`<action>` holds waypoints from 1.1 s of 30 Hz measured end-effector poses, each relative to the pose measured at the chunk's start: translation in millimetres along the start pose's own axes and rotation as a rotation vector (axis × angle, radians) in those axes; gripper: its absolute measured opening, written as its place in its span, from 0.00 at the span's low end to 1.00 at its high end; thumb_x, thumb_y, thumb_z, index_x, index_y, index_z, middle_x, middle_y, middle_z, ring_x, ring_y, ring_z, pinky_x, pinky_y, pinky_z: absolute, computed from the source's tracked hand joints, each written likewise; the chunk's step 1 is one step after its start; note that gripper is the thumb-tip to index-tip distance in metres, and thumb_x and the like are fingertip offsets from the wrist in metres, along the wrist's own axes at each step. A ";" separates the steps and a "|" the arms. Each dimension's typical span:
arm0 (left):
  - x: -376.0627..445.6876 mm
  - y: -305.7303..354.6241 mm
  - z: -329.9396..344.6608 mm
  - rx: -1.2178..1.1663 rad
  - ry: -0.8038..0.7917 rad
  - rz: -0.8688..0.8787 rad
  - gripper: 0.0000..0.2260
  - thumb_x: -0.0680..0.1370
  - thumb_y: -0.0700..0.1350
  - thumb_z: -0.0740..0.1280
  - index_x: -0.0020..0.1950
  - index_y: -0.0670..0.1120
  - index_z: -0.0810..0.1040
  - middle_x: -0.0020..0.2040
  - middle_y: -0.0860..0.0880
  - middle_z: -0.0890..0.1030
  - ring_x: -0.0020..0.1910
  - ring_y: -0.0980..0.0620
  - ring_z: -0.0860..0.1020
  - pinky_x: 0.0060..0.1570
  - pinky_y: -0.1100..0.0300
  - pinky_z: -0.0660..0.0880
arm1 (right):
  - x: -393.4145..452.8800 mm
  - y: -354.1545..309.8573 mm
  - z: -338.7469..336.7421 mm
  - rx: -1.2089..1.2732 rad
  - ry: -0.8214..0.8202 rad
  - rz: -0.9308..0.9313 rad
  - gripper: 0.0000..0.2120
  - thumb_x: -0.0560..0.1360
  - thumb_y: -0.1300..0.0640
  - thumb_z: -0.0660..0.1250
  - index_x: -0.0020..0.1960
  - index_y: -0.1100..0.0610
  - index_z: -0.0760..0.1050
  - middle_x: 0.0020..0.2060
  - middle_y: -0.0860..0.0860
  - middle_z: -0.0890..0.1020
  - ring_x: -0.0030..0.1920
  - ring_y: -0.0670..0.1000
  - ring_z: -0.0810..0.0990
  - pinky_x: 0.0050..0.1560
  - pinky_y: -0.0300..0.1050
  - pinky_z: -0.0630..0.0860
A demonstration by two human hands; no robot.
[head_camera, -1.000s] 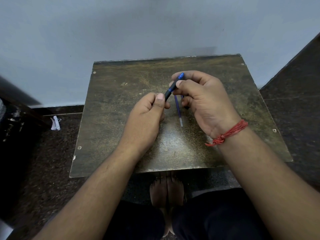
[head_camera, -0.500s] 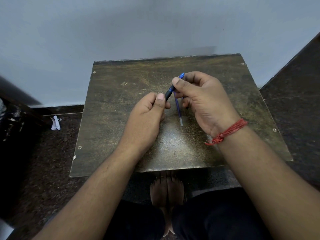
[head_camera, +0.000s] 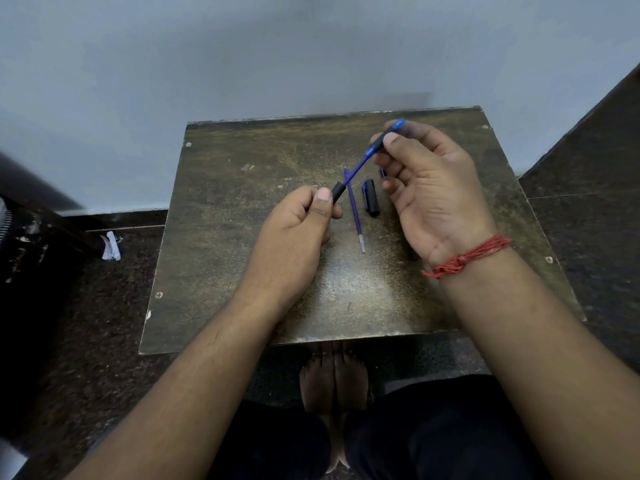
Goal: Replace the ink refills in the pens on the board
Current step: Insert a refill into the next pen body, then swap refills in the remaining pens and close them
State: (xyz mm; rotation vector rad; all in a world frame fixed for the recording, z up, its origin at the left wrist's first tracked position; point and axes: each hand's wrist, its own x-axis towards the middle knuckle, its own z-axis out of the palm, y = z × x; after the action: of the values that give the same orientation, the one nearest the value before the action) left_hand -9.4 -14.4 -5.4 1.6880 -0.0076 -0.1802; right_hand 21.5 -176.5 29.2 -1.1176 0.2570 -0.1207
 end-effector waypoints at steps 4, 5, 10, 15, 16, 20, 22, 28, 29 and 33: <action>0.5 -2.2 0.1 0.025 0.001 0.010 0.16 0.81 0.60 0.59 0.44 0.53 0.79 0.27 0.58 0.69 0.25 0.58 0.63 0.31 0.57 0.59 | 2.4 -6.3 -4.7 0.121 0.099 -0.033 0.07 0.77 0.66 0.68 0.48 0.55 0.77 0.42 0.53 0.84 0.41 0.49 0.81 0.36 0.39 0.73; 0.6 -2.7 -0.1 0.029 0.000 0.010 0.16 0.81 0.61 0.59 0.44 0.53 0.79 0.27 0.58 0.69 0.25 0.59 0.63 0.31 0.57 0.59 | 3.4 -8.4 -7.1 0.138 0.124 -0.048 0.06 0.77 0.65 0.68 0.48 0.54 0.77 0.41 0.53 0.84 0.41 0.49 0.81 0.36 0.40 0.74; 0.7 -2.7 -0.1 0.030 0.011 0.023 0.16 0.81 0.60 0.59 0.45 0.52 0.78 0.28 0.57 0.69 0.26 0.58 0.63 0.31 0.57 0.60 | 11.3 -13.6 -21.8 -0.158 0.239 -0.252 0.05 0.75 0.61 0.70 0.47 0.54 0.77 0.37 0.52 0.84 0.39 0.48 0.80 0.34 0.39 0.72; -0.5 -1.1 0.1 0.029 0.016 0.030 0.16 0.81 0.60 0.59 0.46 0.50 0.78 0.29 0.56 0.69 0.26 0.58 0.64 0.32 0.57 0.61 | 9.7 -10.3 -24.8 -1.010 0.126 -0.305 0.03 0.74 0.54 0.70 0.46 0.50 0.78 0.35 0.44 0.79 0.37 0.43 0.78 0.40 0.37 0.73; -0.6 -0.8 0.0 0.031 0.017 0.032 0.16 0.81 0.60 0.59 0.46 0.50 0.78 0.29 0.56 0.69 0.27 0.58 0.65 0.32 0.57 0.61 | 7.3 -10.1 -22.4 -1.129 0.096 -0.287 0.02 0.74 0.54 0.70 0.46 0.50 0.78 0.35 0.44 0.79 0.38 0.44 0.78 0.42 0.40 0.74; -1.3 -0.2 -0.9 0.021 0.022 0.039 0.16 0.82 0.59 0.59 0.46 0.50 0.78 0.29 0.55 0.69 0.27 0.57 0.64 0.31 0.58 0.61 | -7.2 -17.1 -10.1 -1.521 -0.058 -0.130 0.05 0.74 0.52 0.66 0.49 0.51 0.76 0.43 0.49 0.82 0.47 0.55 0.80 0.49 0.51 0.78; -1.4 0.3 -1.4 0.015 0.023 0.042 0.16 0.82 0.58 0.58 0.47 0.49 0.78 0.28 0.56 0.69 0.27 0.58 0.65 0.30 0.58 0.62 | -17.6 -21.6 -4.4 -1.656 -0.156 -0.084 0.07 0.74 0.52 0.65 0.52 0.52 0.74 0.44 0.51 0.81 0.48 0.57 0.80 0.50 0.53 0.78; -0.1 -0.4 -1.6 0.025 0.027 0.039 0.16 0.82 0.59 0.58 0.47 0.49 0.78 0.28 0.56 0.70 0.26 0.58 0.65 0.31 0.58 0.62 | -31.4 -20.5 5.0 -1.805 -0.243 -0.069 0.16 0.76 0.54 0.66 0.59 0.56 0.64 0.38 0.52 0.75 0.39 0.57 0.74 0.38 0.49 0.69; 0.0 -0.5 -1.9 0.031 0.027 0.041 0.16 0.82 0.59 0.58 0.47 0.50 0.78 0.28 0.55 0.70 0.26 0.57 0.65 0.31 0.57 0.62 | -30.7 -18.0 4.8 -1.809 -0.255 -0.044 0.18 0.76 0.54 0.66 0.61 0.57 0.63 0.37 0.52 0.74 0.37 0.56 0.74 0.36 0.48 0.69; -0.4 -0.5 -1.4 0.037 0.026 0.043 0.16 0.82 0.59 0.58 0.46 0.50 0.78 0.28 0.56 0.70 0.26 0.57 0.65 0.31 0.57 0.62 | -27.7 -10.3 2.3 -1.764 -0.276 -0.012 0.20 0.76 0.53 0.69 0.60 0.58 0.62 0.44 0.56 0.79 0.41 0.58 0.76 0.39 0.48 0.70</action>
State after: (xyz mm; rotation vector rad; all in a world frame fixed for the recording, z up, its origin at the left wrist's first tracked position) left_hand -9.7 -13.0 -5.8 1.7256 -0.0284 -0.1264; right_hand -4.3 -172.9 43.4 -2.8531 0.0478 0.3391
